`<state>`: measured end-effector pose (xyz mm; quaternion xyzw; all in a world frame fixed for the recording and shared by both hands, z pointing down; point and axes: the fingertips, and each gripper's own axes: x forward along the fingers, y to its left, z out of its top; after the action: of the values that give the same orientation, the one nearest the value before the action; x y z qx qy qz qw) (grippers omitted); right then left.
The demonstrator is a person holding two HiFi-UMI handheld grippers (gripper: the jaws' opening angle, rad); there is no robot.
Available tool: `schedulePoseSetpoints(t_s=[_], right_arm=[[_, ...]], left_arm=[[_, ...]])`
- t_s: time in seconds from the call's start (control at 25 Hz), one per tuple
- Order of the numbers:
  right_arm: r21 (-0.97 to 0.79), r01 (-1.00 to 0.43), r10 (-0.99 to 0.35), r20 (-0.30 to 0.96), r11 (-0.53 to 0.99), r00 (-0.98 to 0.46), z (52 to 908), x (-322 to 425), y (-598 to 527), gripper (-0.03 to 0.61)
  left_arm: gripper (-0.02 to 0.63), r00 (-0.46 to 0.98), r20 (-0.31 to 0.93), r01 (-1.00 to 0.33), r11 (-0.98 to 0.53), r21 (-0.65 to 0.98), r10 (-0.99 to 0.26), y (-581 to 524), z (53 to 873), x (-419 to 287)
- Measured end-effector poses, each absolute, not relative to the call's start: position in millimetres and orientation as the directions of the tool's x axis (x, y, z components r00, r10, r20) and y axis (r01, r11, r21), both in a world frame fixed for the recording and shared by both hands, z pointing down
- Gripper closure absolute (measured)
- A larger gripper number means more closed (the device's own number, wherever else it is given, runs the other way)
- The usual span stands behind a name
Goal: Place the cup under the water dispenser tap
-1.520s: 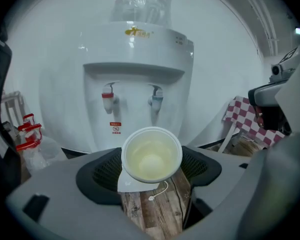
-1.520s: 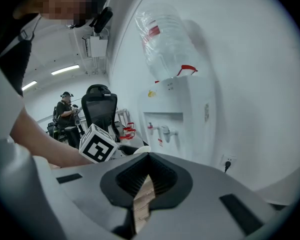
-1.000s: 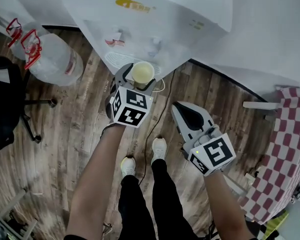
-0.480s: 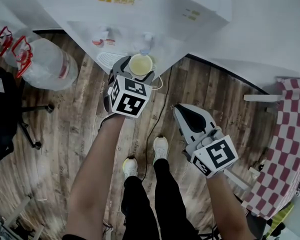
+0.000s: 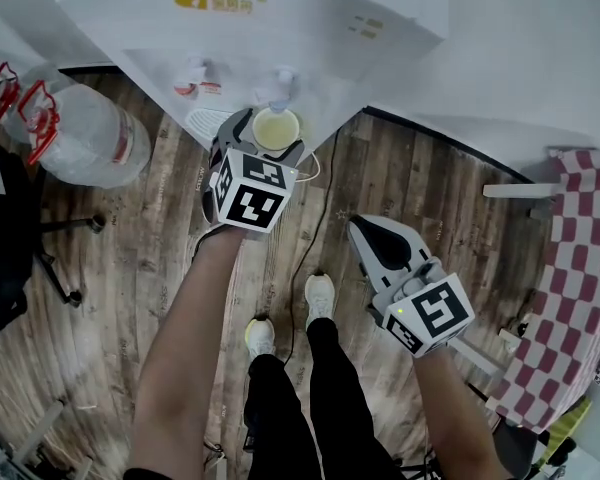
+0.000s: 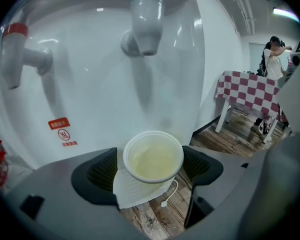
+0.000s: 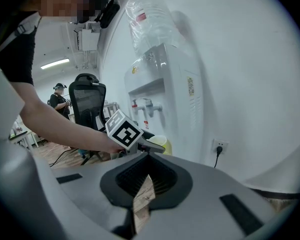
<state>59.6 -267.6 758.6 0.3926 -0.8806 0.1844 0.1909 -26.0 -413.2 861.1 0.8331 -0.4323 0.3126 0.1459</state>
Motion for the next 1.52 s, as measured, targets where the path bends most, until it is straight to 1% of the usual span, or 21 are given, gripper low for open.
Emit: schedulePoseSetpoints(t_s=[0.36,0.68,0.72,0.8,1.0,1.24,1.36,1.52], right_arm=[[-0.157,-0.76,-0.62,0.488,0.63,-0.615,745,55,-257,0.568],[-0.239,-0.76,-0.624,0.452,0.604,-0.638,712,47,-238,0.568],[-0.251,-0.761,-0.625,0.448,0.599,-0.639,707,47,-235,0.568],[-0.277,-0.764,-0.63,0.438,0.583,-0.641,698,47,-229,0.568],[-0.301,-0.782,-0.651,0.437,0.546,-0.621,670,54,-210,0.568],[-0.324,-0.79,-0.67,0.418,0.521,-0.613,625,59,-192,0.568],[-0.337,-0.79,-0.677,0.408,0.511,-0.612,601,62,-182,0.568],[-0.341,-0.81,-0.692,0.423,0.477,-0.585,578,66,-171,0.568]], left_arm=[[0.207,0.431,0.645,-0.82,-0.573,-0.012,-0.631,-395,848,-37],[0.215,0.425,0.633,-0.84,-0.542,0.009,-0.647,-368,810,-55],[0.24,0.422,0.631,-0.841,-0.54,0.006,-0.651,-365,803,-56],[0.326,0.419,0.62,-0.844,-0.536,-0.003,-0.663,-359,786,-60],[0.47,0.403,0.609,-0.859,-0.512,-0.005,-0.683,-336,744,-69],[0.566,0.403,0.605,-0.874,-0.484,0.032,-0.687,-303,695,-79],[0.592,0.414,0.591,-0.88,-0.47,0.066,-0.692,-283,663,-78],[0.6,0.422,0.582,-0.884,-0.459,0.094,-0.695,-255,623,-79]])
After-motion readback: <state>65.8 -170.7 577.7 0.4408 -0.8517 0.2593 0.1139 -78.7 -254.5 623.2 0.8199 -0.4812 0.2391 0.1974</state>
